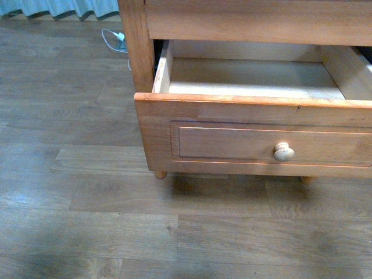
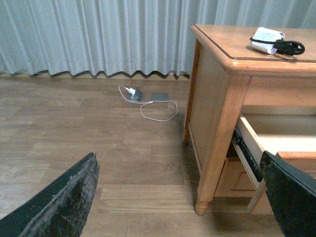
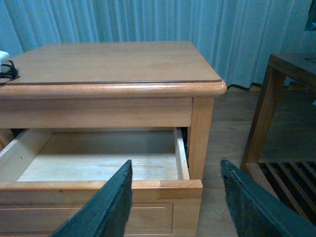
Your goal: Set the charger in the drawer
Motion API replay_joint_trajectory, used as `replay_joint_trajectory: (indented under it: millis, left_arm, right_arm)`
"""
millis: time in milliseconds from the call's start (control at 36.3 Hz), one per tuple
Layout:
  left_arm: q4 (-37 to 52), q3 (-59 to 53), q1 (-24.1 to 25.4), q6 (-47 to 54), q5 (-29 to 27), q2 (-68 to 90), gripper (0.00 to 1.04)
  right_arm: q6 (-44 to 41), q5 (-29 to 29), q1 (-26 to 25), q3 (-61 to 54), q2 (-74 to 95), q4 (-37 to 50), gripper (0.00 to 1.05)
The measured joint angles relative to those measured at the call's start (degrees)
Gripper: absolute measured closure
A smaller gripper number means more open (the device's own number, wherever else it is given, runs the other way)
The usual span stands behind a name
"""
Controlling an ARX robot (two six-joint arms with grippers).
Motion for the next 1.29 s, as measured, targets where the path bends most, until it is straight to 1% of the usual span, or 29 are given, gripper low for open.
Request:
replay_joint_trajectory:
  millis: [165,193,220,275,1019,1046,1074,1129,1157,1212,1294]
  left_arm:
    - [0.0,0.0,0.0,0.0,0.0,0.0,0.06]
    - [0.0,0.0,0.0,0.0,0.0,0.0,0.06]
    - [0.0,0.0,0.0,0.0,0.0,0.0,0.06]
    - [0.0,0.0,0.0,0.0,0.0,0.0,0.06]
    - [0.0,0.0,0.0,0.0,0.0,0.0,0.06]
    - [-0.6,0.1,-0.6,0.1,-1.7,0.4,0.06]
    - [-3.6,1.1,-2.4,0.0,-7.8,2.4,0.06]
    - [-4.4,2.1,-4.2,-0.4,-13.4,7.3,0.06]
    - [-3.8,2.5,-4.6,-0.5,-14.1,10.3,0.06]
    - [-1.9,3.3,-5.3,-0.8,-13.6,14.6,0.06]
    - [2.4,6.1,-6.4,-0.9,-11.7,22.1,0.06]
  right_arm:
    - [0.0,0.0,0.0,0.0,0.0,0.0,0.12]
    - [0.0,0.0,0.0,0.0,0.0,0.0,0.08]
    - [0.0,0.0,0.0,0.0,0.0,0.0,0.07]
    - [0.0,0.0,0.0,0.0,0.0,0.0,0.09]
    - [0.0,0.0,0.0,0.0,0.0,0.0,0.09]
    - [0.0,0.0,0.0,0.0,0.0,0.0,0.09]
    - [0.0,0.0,0.0,0.0,0.0,0.0,0.09]
    - [0.0,0.0,0.0,0.0,0.0,0.0,0.09]
    - [0.0,0.0,0.0,0.0,0.0,0.0,0.09]
    - [0.0,0.0,0.0,0.0,0.0,0.0,0.09]
    - [0.0,0.0,0.0,0.0,0.0,0.0,0.09]
